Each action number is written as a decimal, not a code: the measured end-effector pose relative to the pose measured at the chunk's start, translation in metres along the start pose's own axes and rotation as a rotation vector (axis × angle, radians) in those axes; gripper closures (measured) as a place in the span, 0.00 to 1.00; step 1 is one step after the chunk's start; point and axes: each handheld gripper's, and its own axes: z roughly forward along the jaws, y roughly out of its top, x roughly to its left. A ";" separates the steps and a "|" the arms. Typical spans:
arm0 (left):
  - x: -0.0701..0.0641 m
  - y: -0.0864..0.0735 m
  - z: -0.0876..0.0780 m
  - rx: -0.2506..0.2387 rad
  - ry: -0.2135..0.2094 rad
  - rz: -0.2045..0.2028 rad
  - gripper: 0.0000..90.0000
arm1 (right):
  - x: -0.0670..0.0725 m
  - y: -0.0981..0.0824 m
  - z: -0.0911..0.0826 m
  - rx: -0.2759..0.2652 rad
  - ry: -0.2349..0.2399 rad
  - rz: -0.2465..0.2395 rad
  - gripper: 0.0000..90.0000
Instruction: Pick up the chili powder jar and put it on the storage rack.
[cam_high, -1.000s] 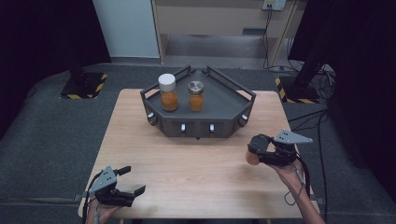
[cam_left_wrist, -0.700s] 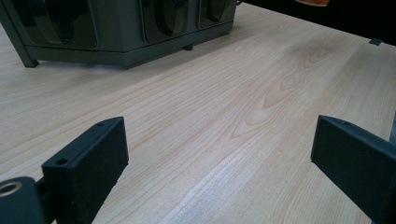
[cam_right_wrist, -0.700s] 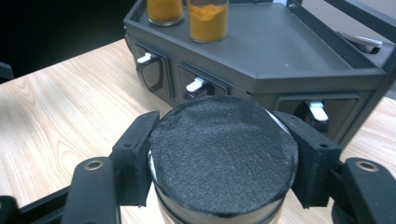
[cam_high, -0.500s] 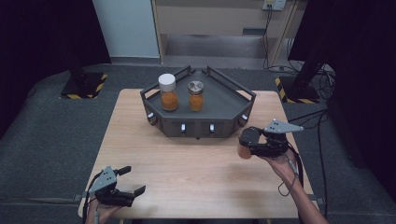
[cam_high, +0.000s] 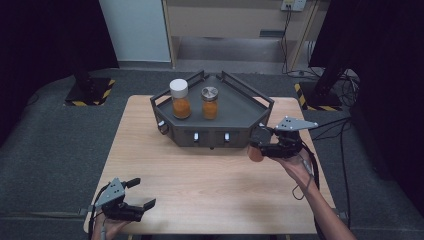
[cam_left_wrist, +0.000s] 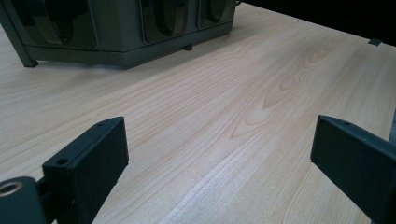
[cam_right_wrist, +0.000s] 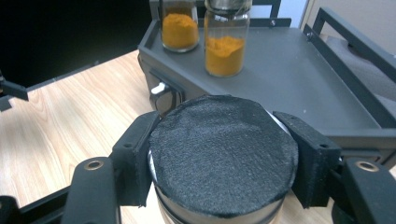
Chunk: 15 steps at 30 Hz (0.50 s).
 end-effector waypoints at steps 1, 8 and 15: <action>0.000 0.000 0.000 -0.001 0.000 -0.001 0.04 | 0.000 0.002 0.001 0.000 -0.001 -0.002 0.39; 0.000 0.000 0.000 0.000 0.001 -0.001 0.04 | 0.001 0.017 0.008 -0.004 -0.007 -0.007 0.39; 0.000 0.000 0.000 -0.001 -0.001 0.000 0.04 | 0.001 0.032 0.017 -0.005 -0.020 0.010 0.39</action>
